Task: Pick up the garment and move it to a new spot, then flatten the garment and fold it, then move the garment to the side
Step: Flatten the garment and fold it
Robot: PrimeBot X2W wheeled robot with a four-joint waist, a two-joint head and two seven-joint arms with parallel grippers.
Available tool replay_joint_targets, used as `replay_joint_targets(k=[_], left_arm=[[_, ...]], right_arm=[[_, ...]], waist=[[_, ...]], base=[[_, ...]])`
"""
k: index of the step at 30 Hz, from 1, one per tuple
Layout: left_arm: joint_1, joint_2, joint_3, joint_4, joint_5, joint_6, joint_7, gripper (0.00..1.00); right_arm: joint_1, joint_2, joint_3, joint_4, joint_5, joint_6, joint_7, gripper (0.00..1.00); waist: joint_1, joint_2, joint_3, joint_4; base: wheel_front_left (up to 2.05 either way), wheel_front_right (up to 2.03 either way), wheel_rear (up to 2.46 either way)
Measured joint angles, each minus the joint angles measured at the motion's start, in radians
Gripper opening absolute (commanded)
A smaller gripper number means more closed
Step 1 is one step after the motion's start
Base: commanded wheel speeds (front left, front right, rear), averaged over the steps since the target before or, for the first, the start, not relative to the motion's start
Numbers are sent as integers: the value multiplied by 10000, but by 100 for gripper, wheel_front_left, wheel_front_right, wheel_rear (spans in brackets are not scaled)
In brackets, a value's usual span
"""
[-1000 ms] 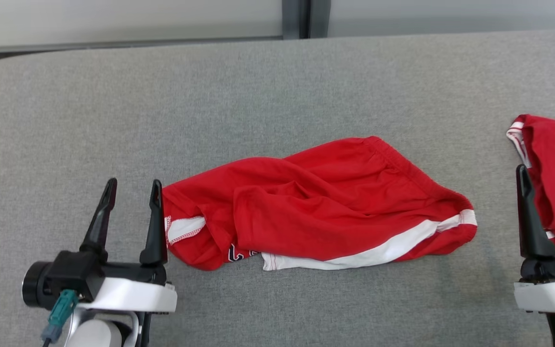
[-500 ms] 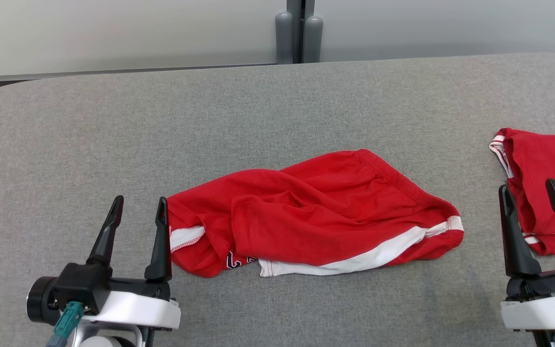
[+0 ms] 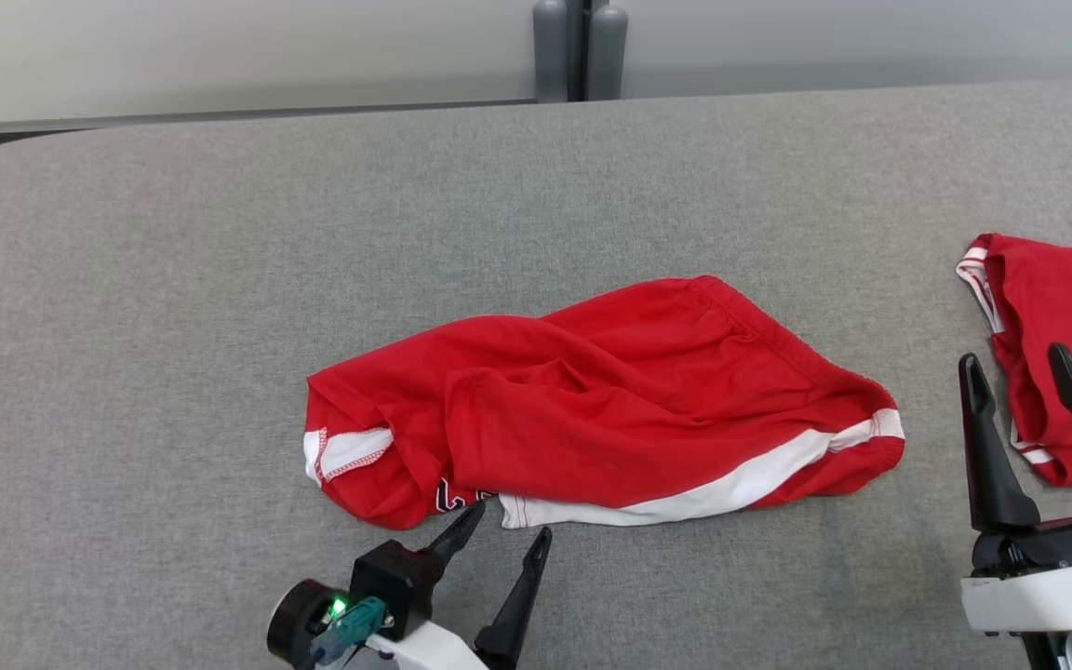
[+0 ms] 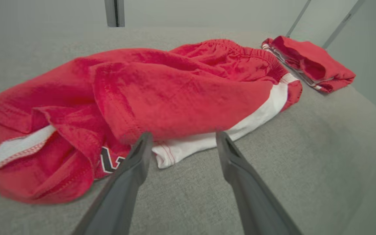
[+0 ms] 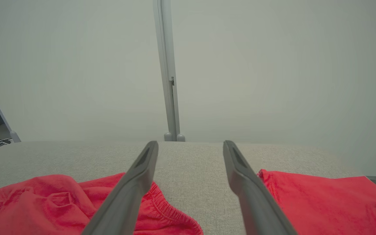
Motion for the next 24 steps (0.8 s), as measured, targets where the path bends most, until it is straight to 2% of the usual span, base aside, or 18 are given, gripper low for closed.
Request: replay_joint_targets(k=[4,13,14,15,16,20,24], left_arm=[[-105,-186,-203,888,-178,-92,288,100],[-1106,-491,-161,2746,-410,-276,-405,100],[-1178,-512,-163,2826,-410,-278,-504,92],[-1263,-533,-180,2940,-437,-334,-527,9],[-1315,-548,-201,3033,-485,-362,-562,0],[-1475,-589,-293,3338,-499,-364,-696,0],[-1549,-617,-387,3434,-504,-360,-830,0]], right_arm=[[-109,23,40,2,13,0,-2,100],[-242,59,-77,128,92,-2,-15,100],[-245,63,-94,161,107,0,-21,100],[-265,63,-132,209,107,0,-25,100],[-273,61,-165,253,107,-2,-27,100],[-288,35,-527,662,211,0,36,100],[-395,-291,-631,1411,470,-2,337,100]], waist=[[0,0,234,-50],[0,0,653,-271],[0,0,689,-290],[0,0,723,-306],[0,0,749,-320],[0,0,853,-338],[0,0,939,-252]], base=[[0,0,0],[0,0,0],[0,0,0],[0,0,0],[0,0,0],[0,0,0],[0,0,0]])
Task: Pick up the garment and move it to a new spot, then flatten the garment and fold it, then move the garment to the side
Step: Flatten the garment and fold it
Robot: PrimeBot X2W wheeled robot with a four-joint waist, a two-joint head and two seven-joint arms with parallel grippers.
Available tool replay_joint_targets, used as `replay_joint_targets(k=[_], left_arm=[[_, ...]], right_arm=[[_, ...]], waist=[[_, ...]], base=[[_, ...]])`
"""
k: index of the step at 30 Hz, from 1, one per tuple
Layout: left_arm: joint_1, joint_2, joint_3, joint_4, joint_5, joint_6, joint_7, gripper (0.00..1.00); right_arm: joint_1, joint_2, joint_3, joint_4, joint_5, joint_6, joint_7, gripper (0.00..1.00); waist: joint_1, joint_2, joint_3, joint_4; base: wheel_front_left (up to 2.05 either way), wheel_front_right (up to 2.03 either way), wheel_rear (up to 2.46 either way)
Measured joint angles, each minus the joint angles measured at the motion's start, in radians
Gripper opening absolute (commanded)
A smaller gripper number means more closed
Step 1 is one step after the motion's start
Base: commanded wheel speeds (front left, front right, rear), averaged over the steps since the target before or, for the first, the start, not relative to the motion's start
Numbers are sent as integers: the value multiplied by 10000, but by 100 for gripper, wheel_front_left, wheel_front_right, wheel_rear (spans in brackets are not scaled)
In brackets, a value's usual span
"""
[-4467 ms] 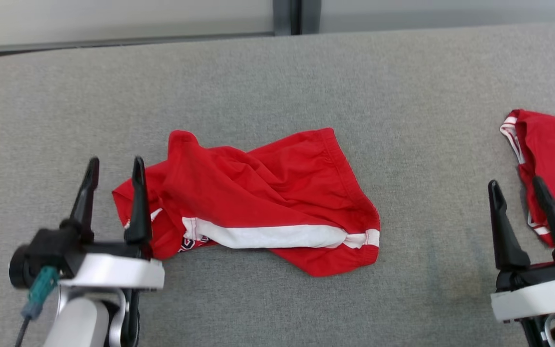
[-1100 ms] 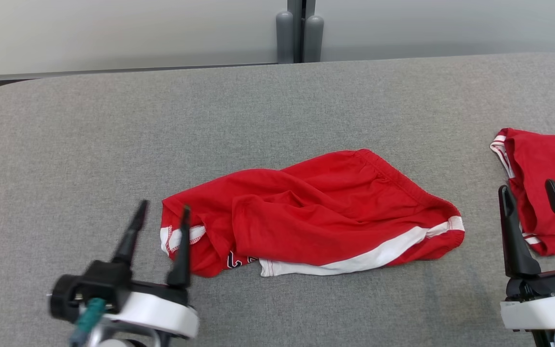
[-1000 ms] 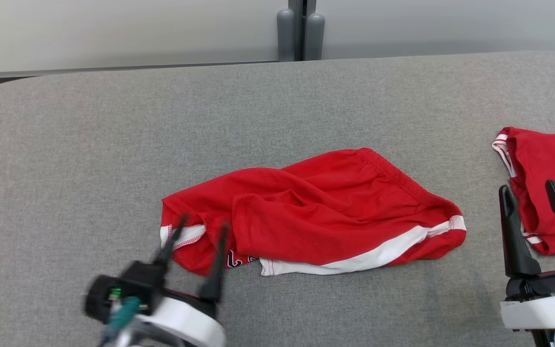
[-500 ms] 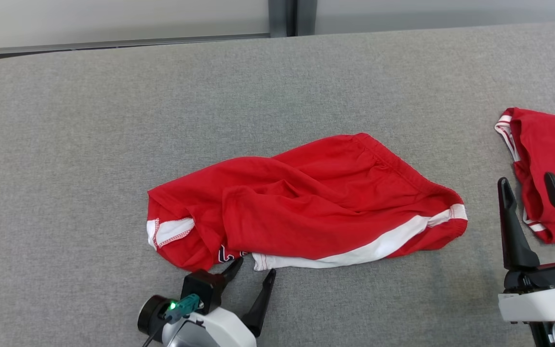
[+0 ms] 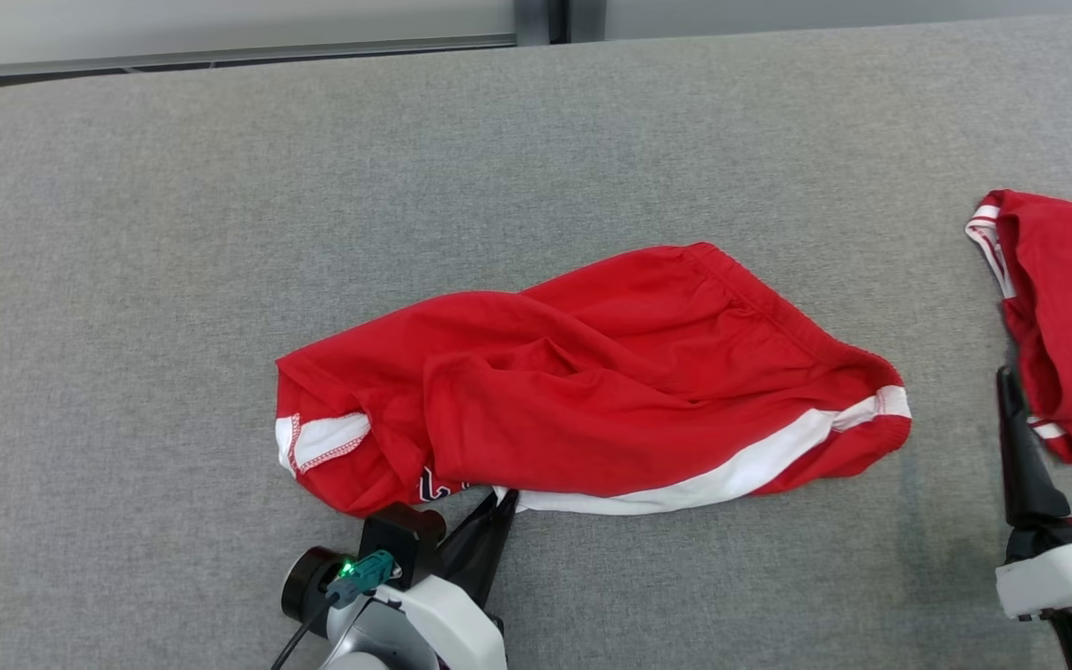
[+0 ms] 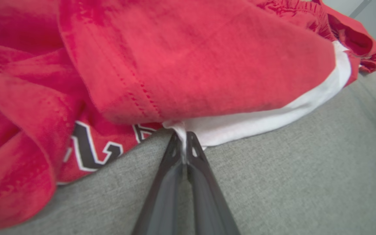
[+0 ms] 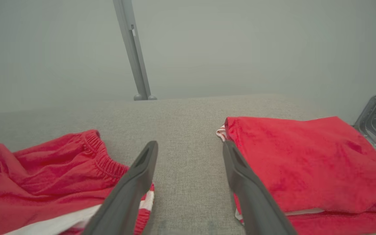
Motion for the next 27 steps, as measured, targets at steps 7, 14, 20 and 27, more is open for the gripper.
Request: replay_joint_targets(k=[7,14,20,27], left_arm=[[-224,-102,-119,81,-13,4,-249,0],[-445,-219,-203,142,-119,13,-527,0],[-547,-232,-144,94,-236,58,-744,0],[-227,621,397,-1921,-393,483,-347,0]], right_arm=[[-629,-811,1325,1392,938,0,727,100],[-1093,-1342,2245,2253,1624,2,1331,44],[-1221,-1655,2399,1971,1994,2,857,0],[-844,-1714,1933,648,2220,4,255,0]], waist=[[0,0,317,275],[0,1,626,507],[0,0,666,662],[0,0,262,748]], base=[[0,0,0],[0,0,0],[0,0,0],[0,0,0]])
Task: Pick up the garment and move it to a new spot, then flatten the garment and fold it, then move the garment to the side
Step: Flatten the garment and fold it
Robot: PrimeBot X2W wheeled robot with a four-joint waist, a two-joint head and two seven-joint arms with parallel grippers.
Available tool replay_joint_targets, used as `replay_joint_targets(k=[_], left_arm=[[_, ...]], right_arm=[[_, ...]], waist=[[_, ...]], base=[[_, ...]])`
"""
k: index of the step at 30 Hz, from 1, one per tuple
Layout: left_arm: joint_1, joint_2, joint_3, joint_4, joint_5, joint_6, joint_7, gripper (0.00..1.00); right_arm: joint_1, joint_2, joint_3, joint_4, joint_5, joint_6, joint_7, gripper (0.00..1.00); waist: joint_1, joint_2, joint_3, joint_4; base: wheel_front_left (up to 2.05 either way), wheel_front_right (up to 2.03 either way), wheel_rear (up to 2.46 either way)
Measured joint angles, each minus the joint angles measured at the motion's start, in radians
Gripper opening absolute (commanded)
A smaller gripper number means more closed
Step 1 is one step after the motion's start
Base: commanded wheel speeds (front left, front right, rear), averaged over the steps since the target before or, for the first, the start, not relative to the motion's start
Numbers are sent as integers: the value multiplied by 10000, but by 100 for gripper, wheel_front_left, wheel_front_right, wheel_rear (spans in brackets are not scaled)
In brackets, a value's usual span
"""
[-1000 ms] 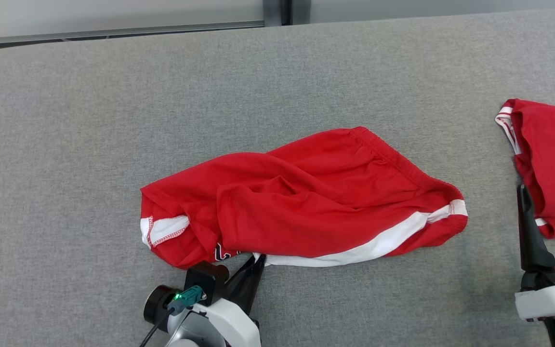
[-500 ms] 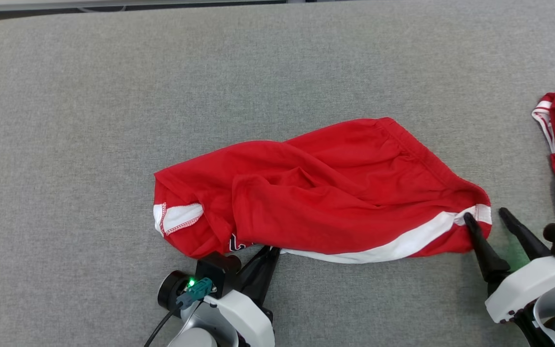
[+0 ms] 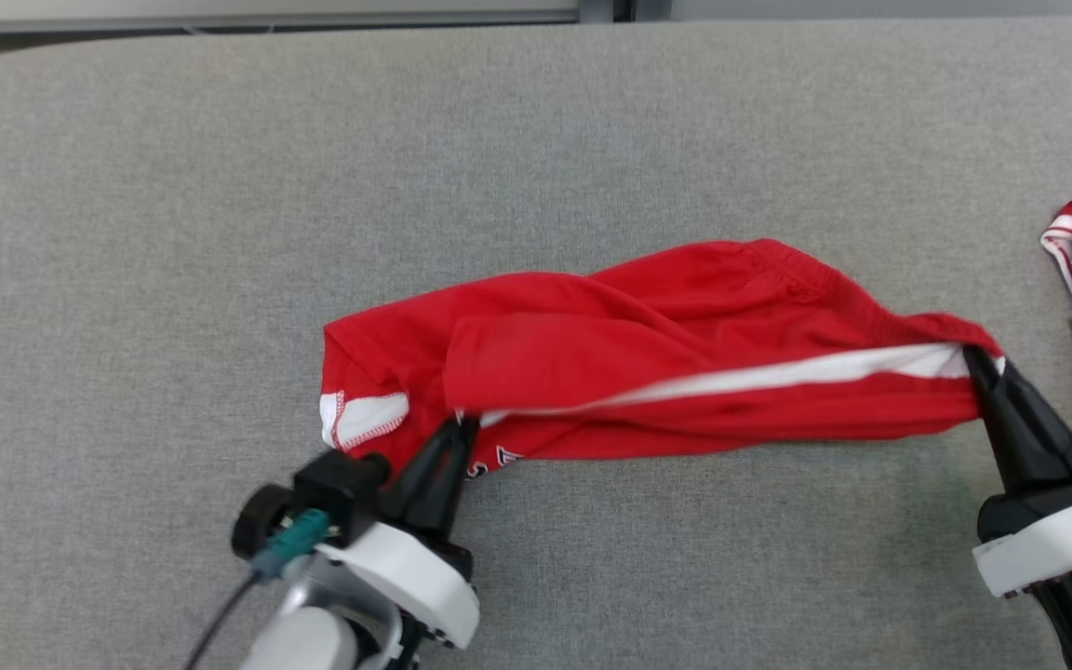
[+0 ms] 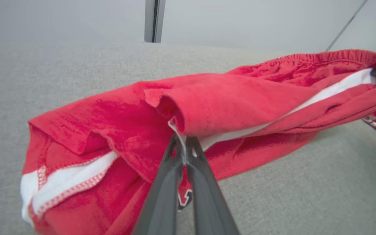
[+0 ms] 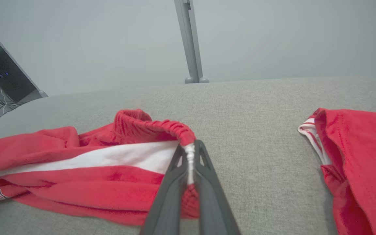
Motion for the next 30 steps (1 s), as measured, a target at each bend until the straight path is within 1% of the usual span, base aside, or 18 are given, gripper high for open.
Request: replay_joint_targets(k=[4,8,9,12,15,17,19,23,25,26,27,30], left_arm=[[106,621,477,-1783,-94,263,454,0],[-19,1057,940,-3377,-84,441,794,0],[-185,1133,1005,-3657,4,514,867,0],[-921,1313,1312,-4301,86,535,1009,0],[-1794,1430,1559,-4684,150,523,1164,0],[-2507,1482,1647,-4830,236,451,1289,0],[-3095,1488,1691,-4893,247,399,1394,0],[-3618,1402,1755,-4675,176,355,1482,0],[-3812,1283,1762,-4391,-6,301,1473,0],[-4152,1158,1789,-3969,-171,205,1375,0],[-4152,1158,1789,-3969,-171,205,1375,0],[-4879,947,1904,-3076,-389,35,1122,0]], right_arm=[[-4,17,-130,-817,426,0,102,0],[-79,184,-313,-1649,1294,0,355,0],[-165,257,-360,-1850,1643,-2,384,0],[-618,188,-552,-2286,2374,-2,591,0],[-1220,44,-836,-2660,2780,0,748,0],[-1659,-117,-1026,-2819,2855,0,895,0],[-2024,-148,-1168,-2922,2951,0,1030,0],[-2364,-86,-1287,-2993,2972,0,1218,0],[-2546,4,-1352,-2968,2968,0,1312,0],[-2807,77,-1427,-2842,2836,2,1333,0],[-2807,77,-1427,-2842,2836,2,1333,0],[-3458,293,-1517,-2550,2650,6,1383,0]], waist=[[0,0,-387,-3],[0,0,-835,-15],[0,0,-944,-19],[0,0,-1260,-31],[0,0,-1556,-72],[0,0,-1741,-110],[0,0,-1889,-165],[0,0,-1940,-294],[0,0,-1866,-343],[0,0,-1712,-362],[0,0,-1712,-362],[0,0,-1349,-386]], base=[[0,0,0],[0,0,0],[0,0,0],[0,0,0],[0,0,0],[0,0,0],[0,0,0],[0,0,0],[0,0,0],[0,0,0],[0,0,0],[0,0,0]])
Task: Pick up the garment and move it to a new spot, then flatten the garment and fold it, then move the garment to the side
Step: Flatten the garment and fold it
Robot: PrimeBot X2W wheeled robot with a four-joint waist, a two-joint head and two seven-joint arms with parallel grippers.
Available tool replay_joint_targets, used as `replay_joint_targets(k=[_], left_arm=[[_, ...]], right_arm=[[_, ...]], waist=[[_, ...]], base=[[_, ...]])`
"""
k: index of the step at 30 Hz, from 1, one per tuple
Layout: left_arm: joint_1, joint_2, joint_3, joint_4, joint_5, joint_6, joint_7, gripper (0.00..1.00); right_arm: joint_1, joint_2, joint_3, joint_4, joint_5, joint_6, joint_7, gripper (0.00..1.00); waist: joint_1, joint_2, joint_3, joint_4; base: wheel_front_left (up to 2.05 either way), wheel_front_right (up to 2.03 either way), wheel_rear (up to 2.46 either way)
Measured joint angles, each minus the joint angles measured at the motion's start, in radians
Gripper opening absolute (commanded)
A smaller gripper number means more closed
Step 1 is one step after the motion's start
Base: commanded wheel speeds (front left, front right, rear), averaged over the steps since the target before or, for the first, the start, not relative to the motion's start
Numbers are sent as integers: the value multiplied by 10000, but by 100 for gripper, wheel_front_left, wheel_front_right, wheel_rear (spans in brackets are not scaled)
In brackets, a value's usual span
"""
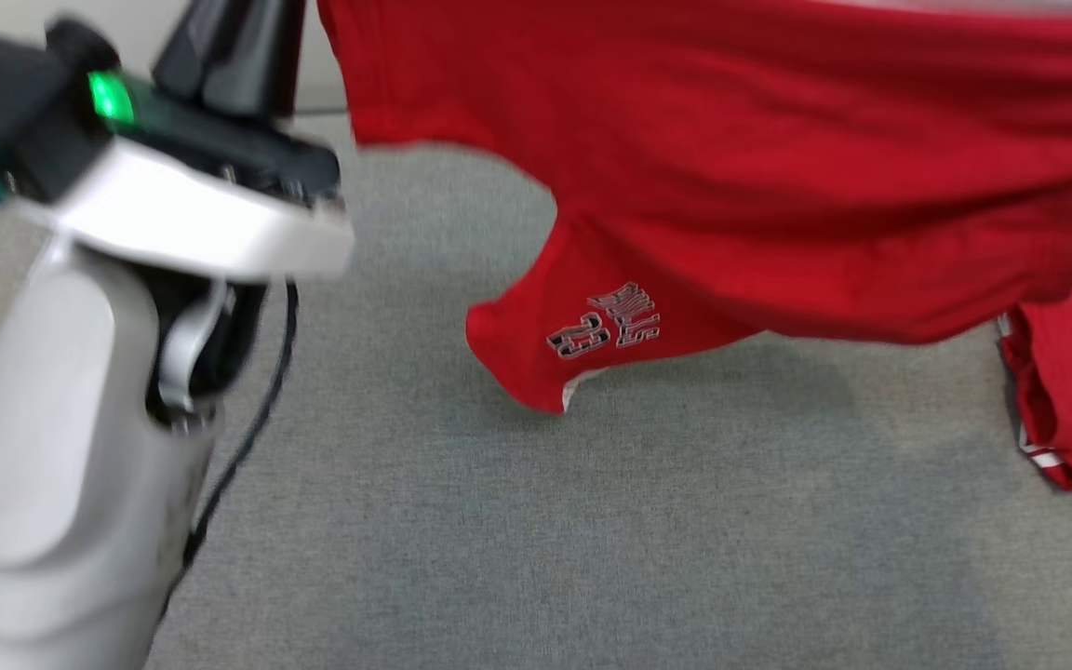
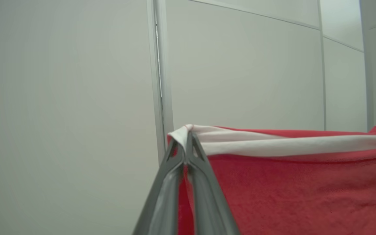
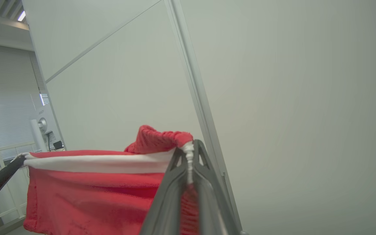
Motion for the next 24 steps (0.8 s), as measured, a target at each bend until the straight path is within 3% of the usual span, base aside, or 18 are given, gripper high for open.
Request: replay_joint_targets(k=[7,14,19,24], left_arm=[[-3273,-479,297,3400,13,-497,-1227,0],[-5982,-748,585,7189,161,-924,-2621,0],[-6072,-1127,554,9511,-25,-1198,-2832,0],[-4752,-1542,777,11005,-631,-1417,-2869,0]], right_arm=[[-3386,483,449,1801,-389,0,-194,0],[-6583,1162,1785,5102,-876,-6,-1471,0],[-7078,1490,2796,7827,-1009,-10,-2293,0],[-6317,1616,4040,9549,-671,-10,-3158,0]], waist=[[0,0,1299,-79],[0,0,2308,-254],[0,0,2640,-264],[0,-1,2889,-87]], base=[[0,0,0],[0,0,0],[0,0,0],[0,0,0]])
